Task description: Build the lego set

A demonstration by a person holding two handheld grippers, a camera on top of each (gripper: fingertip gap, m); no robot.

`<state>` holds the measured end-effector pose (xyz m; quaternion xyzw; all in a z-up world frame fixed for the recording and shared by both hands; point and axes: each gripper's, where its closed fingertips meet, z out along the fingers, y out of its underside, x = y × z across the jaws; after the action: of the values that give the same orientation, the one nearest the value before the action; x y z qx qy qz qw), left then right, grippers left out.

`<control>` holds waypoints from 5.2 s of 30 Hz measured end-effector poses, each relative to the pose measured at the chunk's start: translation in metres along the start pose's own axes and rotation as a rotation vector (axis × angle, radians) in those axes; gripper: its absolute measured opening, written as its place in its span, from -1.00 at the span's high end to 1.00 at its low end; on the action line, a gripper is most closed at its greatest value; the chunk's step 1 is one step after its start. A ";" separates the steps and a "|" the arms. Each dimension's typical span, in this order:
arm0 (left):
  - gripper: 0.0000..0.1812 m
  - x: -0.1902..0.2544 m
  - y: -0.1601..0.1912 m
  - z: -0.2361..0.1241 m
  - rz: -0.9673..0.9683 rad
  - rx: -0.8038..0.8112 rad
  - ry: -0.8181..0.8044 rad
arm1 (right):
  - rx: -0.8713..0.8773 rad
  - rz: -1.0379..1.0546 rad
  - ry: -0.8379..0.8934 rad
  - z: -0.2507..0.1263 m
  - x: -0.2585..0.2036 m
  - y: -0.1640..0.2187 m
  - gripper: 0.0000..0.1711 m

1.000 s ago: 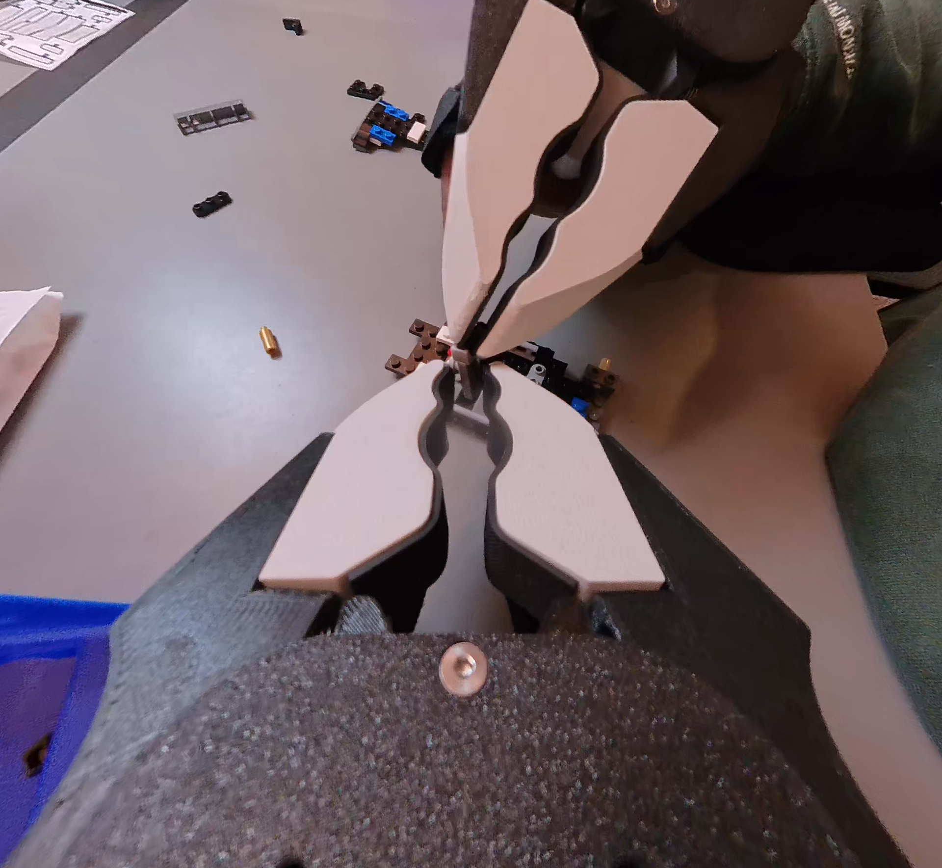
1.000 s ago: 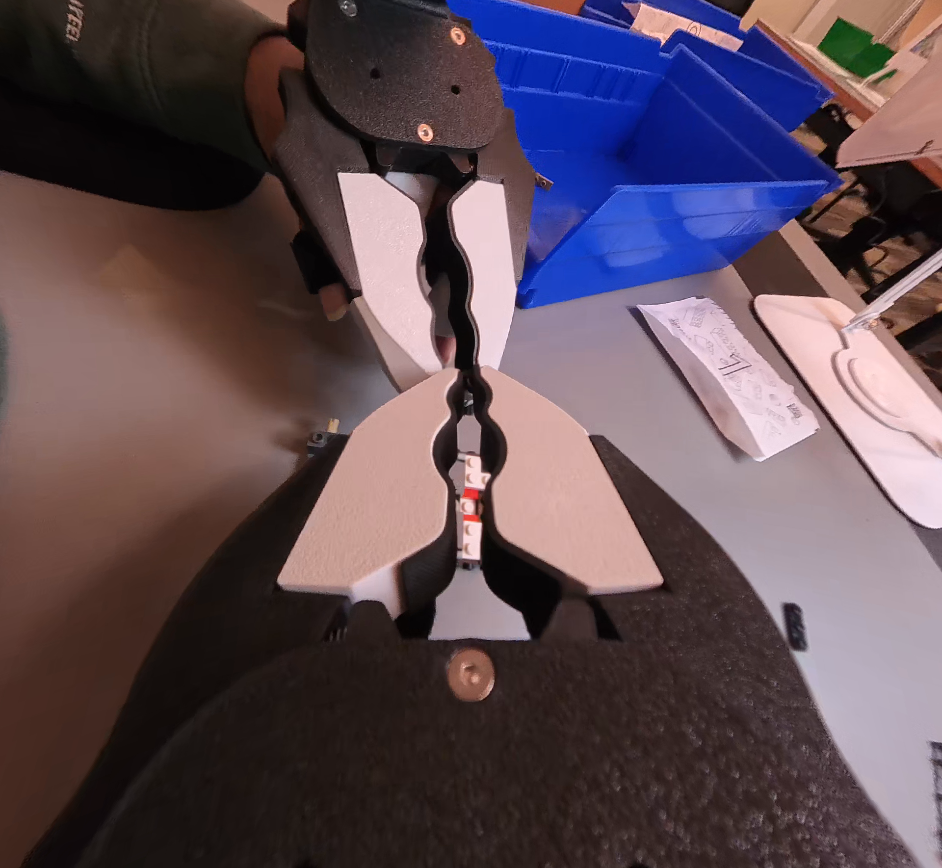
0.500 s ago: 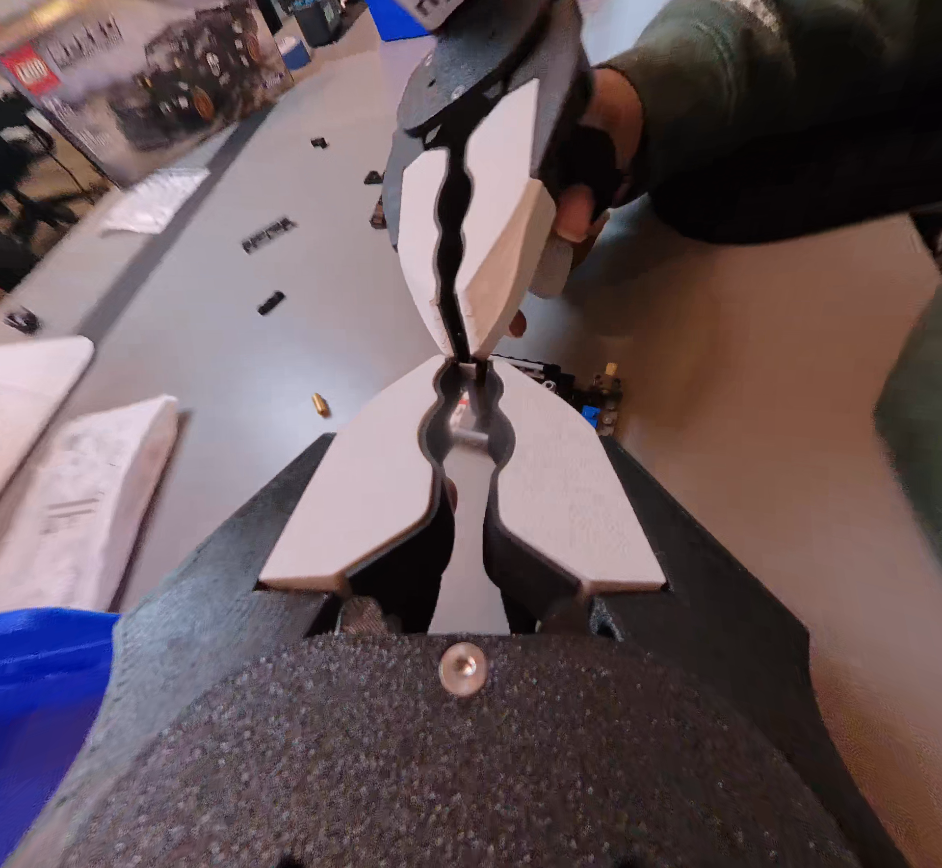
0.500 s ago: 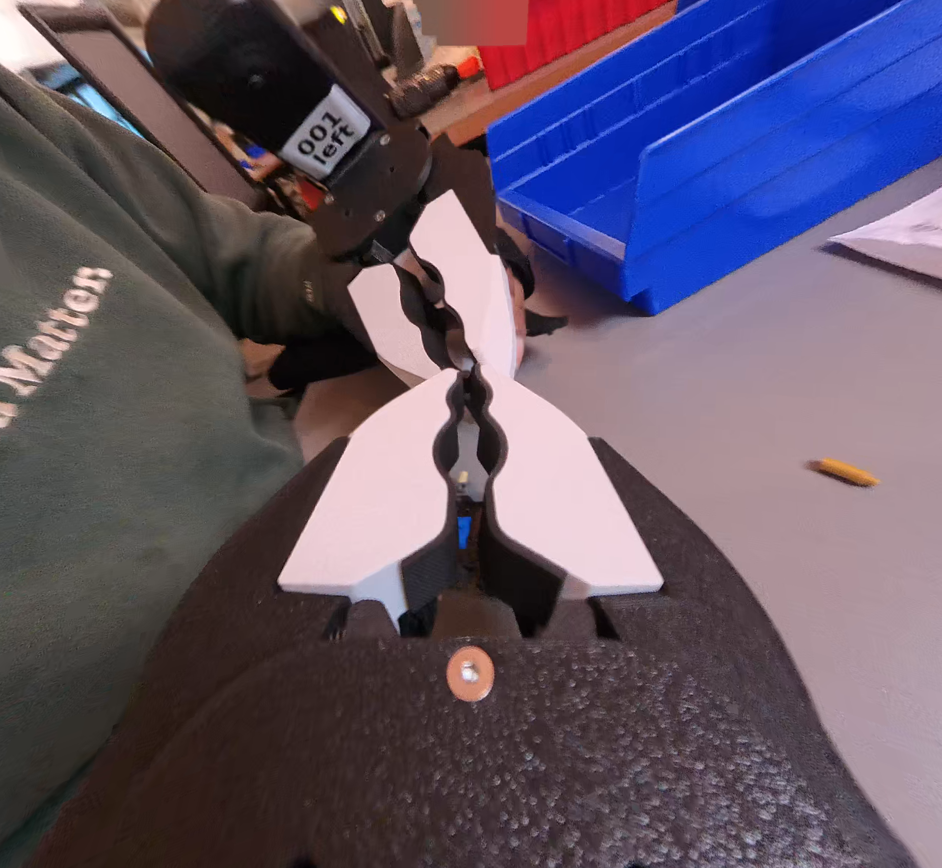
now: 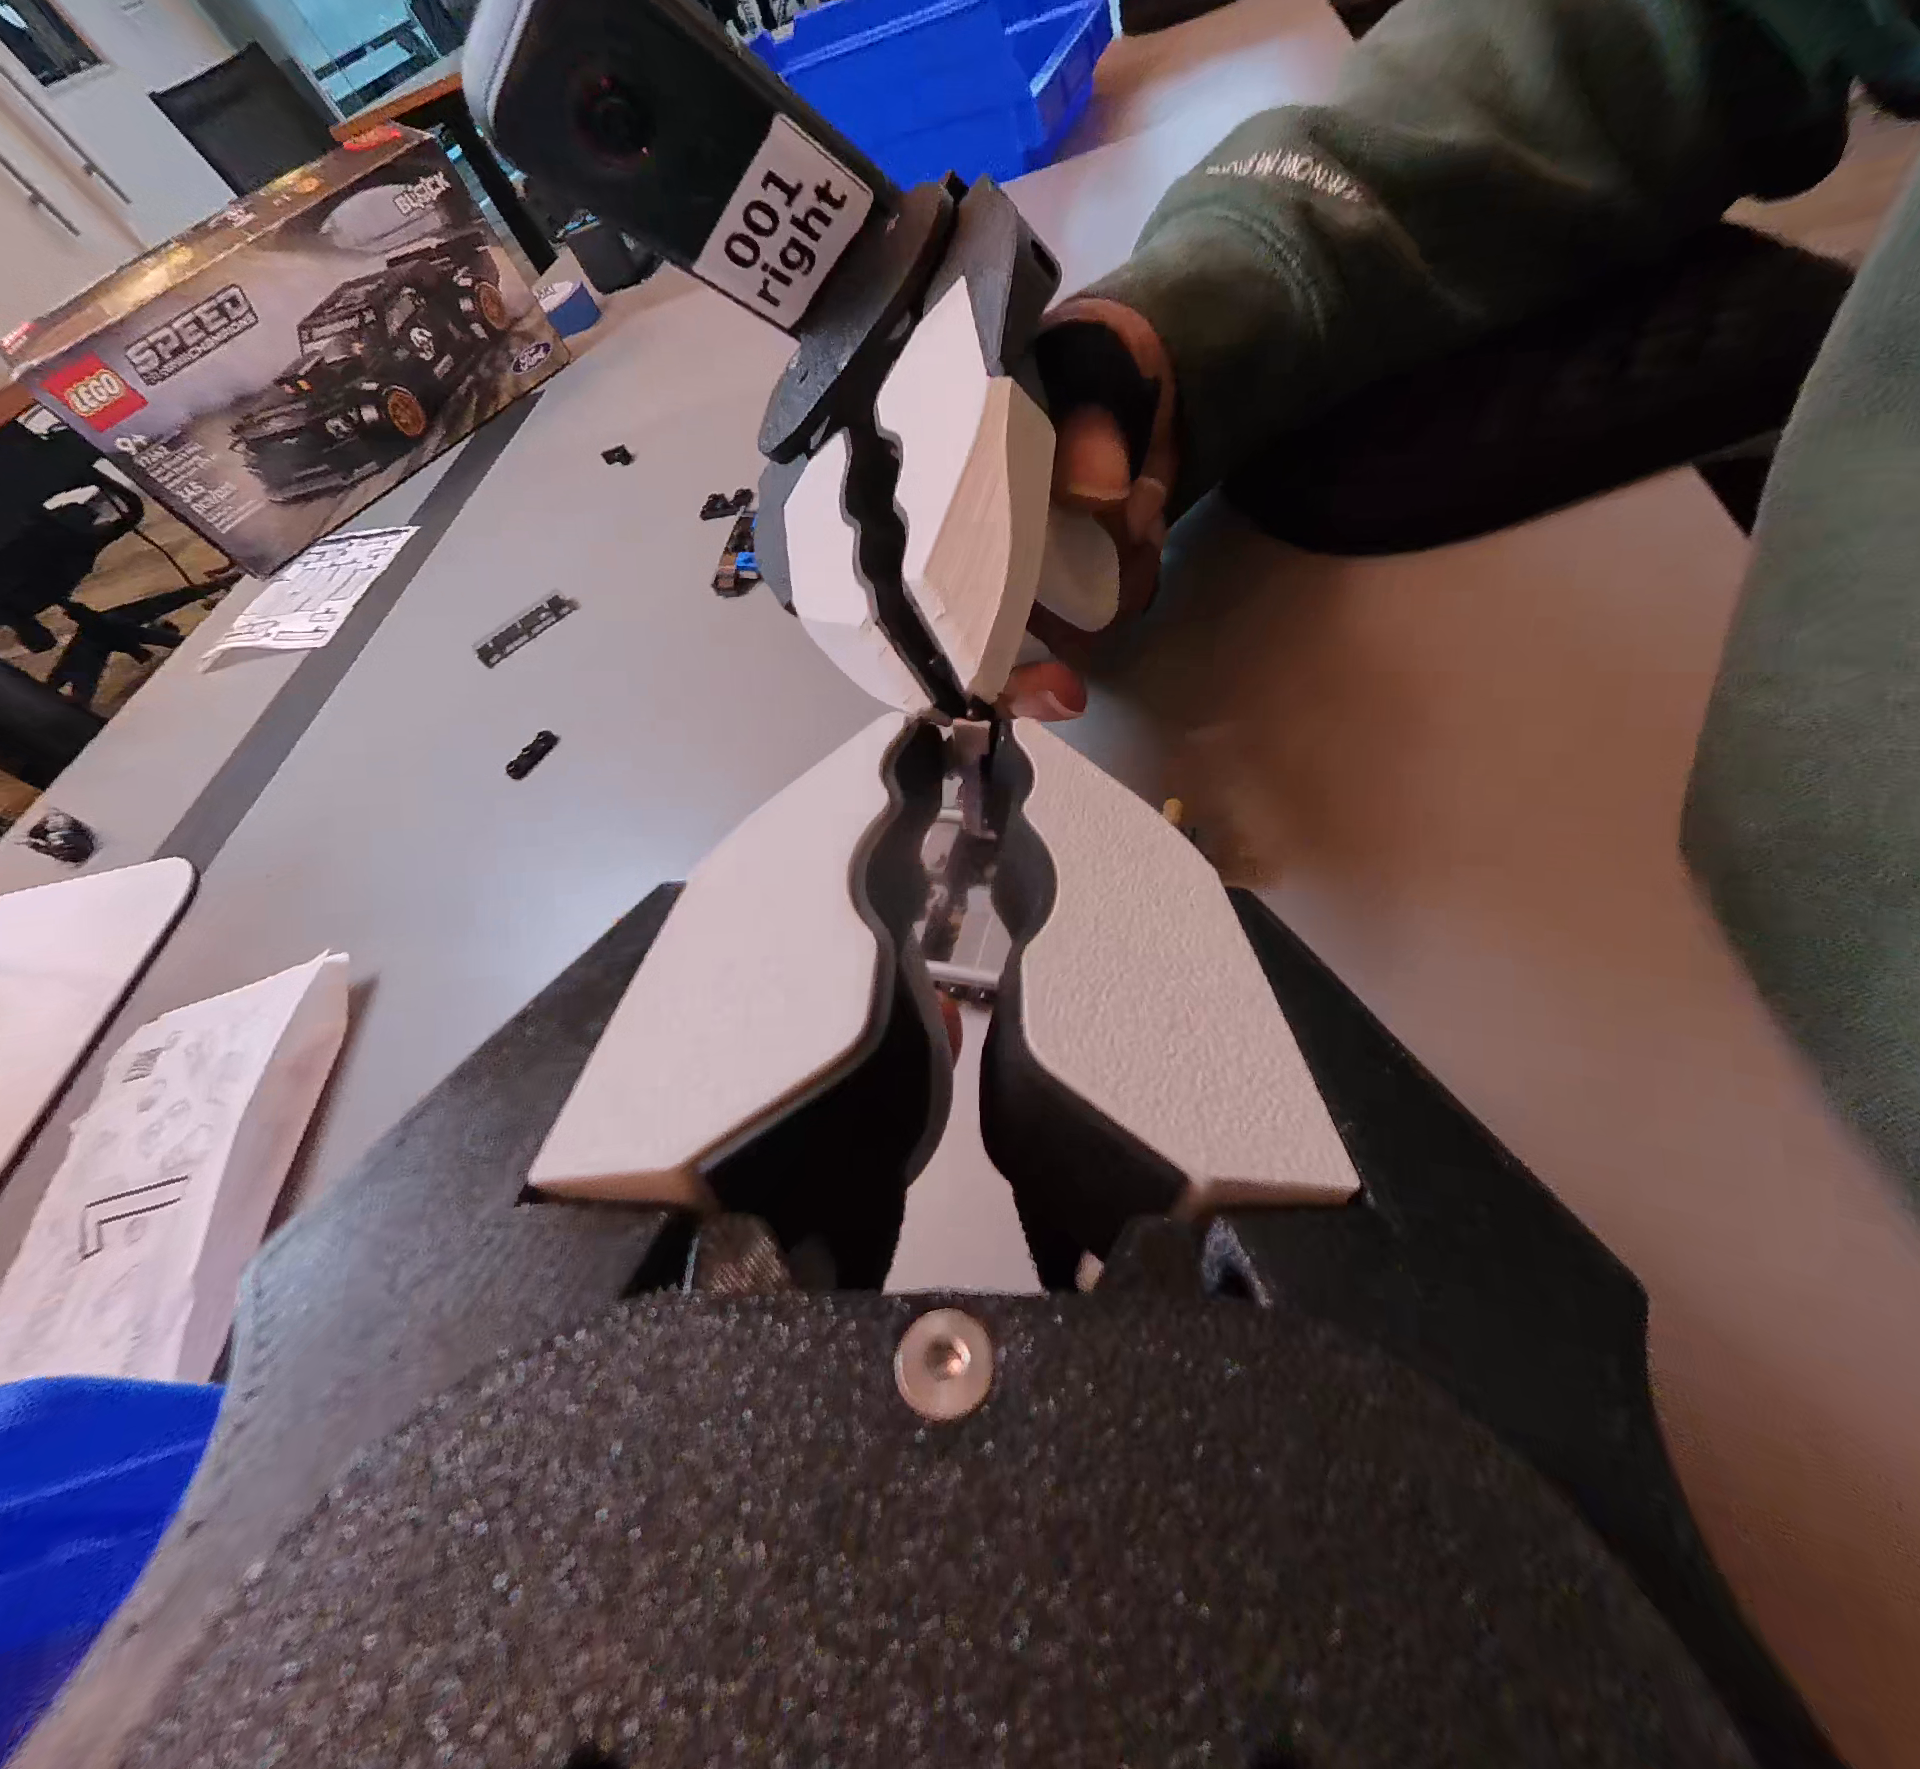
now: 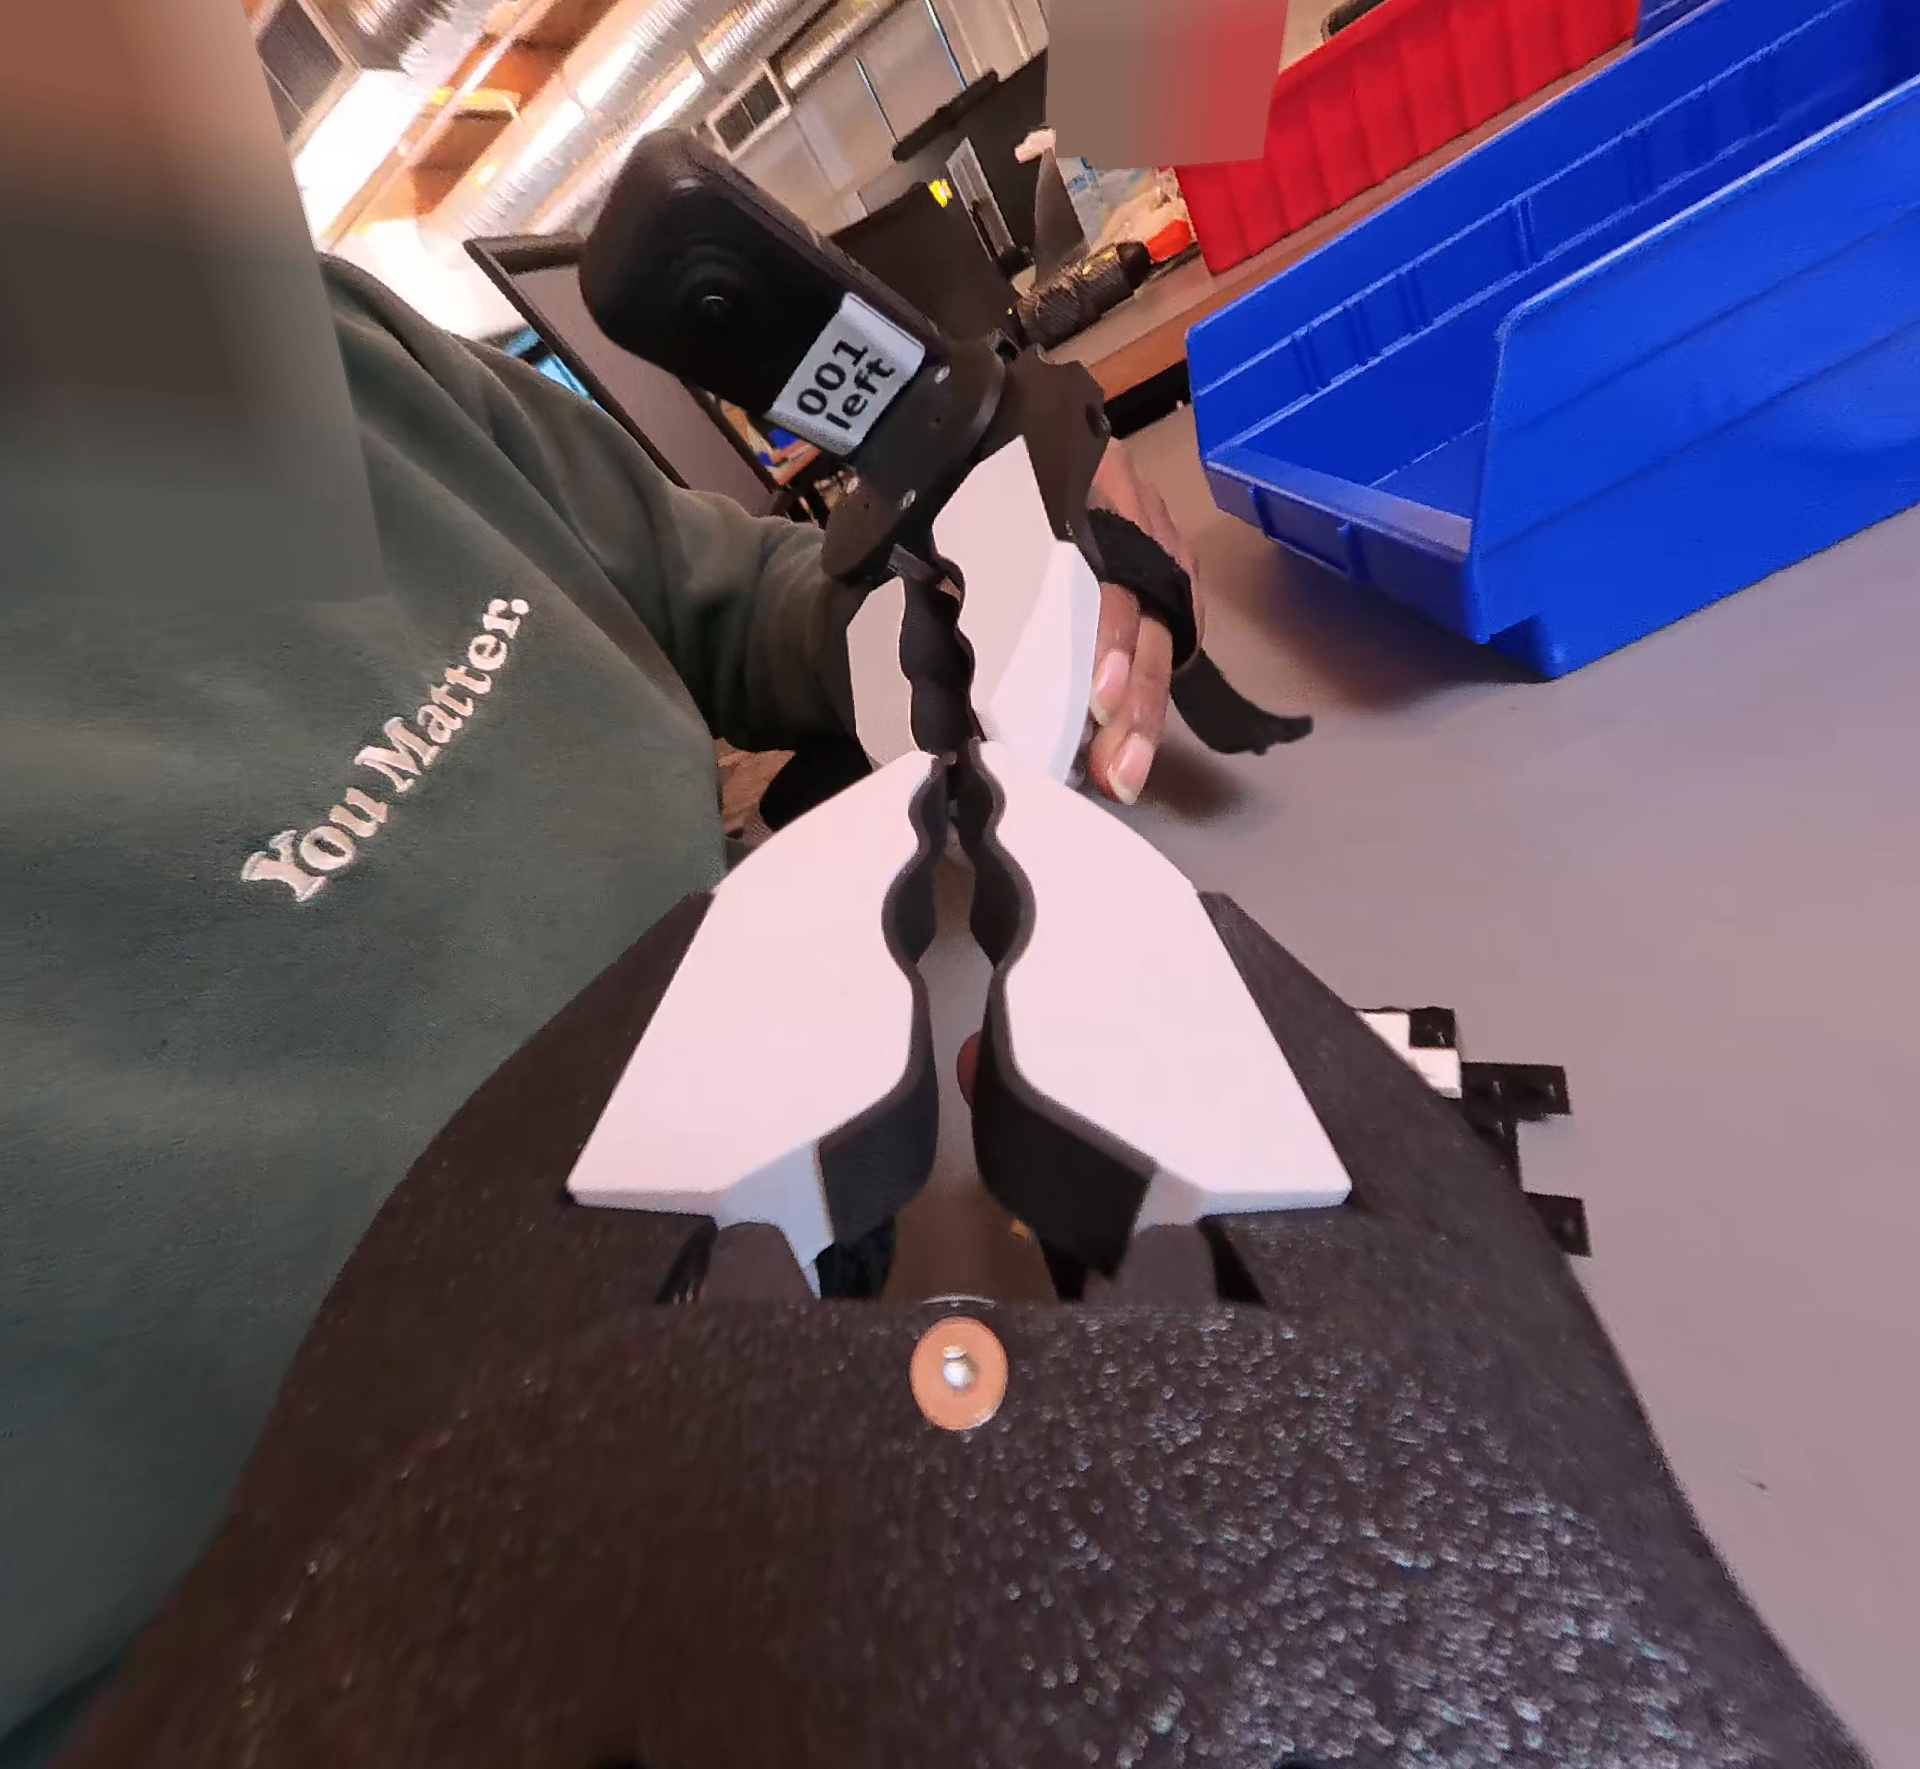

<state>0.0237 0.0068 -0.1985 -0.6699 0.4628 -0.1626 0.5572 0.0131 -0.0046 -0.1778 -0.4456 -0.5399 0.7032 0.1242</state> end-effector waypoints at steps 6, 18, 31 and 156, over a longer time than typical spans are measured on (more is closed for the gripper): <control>0.87 0.000 -0.007 0.002 -0.113 0.068 0.041 | 0.084 0.055 -0.088 -0.003 -0.008 -0.009 0.98; 0.89 -0.033 0.017 0.003 -0.211 -0.046 -0.098 | 0.270 -0.008 -0.010 -0.031 0.000 -0.047 0.97; 0.88 -0.047 0.033 -0.005 -0.020 -0.123 -0.245 | -0.005 -0.240 0.443 -0.022 0.054 -0.016 0.97; 0.89 -0.140 0.067 -0.109 -0.220 -0.265 -0.651 | -0.682 -0.333 0.524 -0.001 0.125 0.017 0.76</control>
<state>-0.1583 0.0569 -0.1819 -0.7988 0.2037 0.0615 0.5628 -0.0528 0.0715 -0.2547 -0.5310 -0.7552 0.3194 0.2138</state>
